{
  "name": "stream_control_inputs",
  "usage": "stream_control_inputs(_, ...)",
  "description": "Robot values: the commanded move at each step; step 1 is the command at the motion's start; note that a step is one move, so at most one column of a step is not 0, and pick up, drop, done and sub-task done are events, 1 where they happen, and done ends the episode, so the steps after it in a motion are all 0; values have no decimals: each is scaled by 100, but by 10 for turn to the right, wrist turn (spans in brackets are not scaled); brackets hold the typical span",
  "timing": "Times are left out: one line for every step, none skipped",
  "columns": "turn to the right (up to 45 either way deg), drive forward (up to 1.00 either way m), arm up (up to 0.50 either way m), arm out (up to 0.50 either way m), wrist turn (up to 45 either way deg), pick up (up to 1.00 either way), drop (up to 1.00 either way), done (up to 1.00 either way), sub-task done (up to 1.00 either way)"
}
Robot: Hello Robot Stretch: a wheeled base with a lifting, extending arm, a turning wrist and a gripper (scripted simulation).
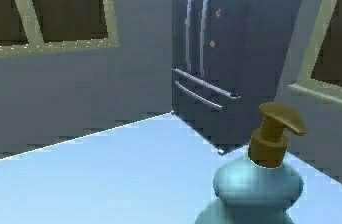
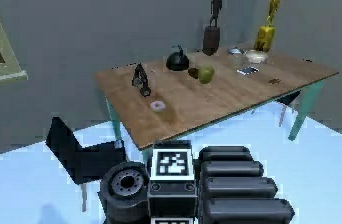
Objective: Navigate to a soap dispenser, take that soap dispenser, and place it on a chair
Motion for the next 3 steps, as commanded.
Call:
stream_control_inputs(450, 0, 0, 0, 0, 0, 0, 0, 0)
stream_control_inputs(270, 0, 0, 0, 0, 0, 0, 0, 0)
stream_control_inputs(-450, 0, 0, 0, 0, 0, 0, 0, 0)
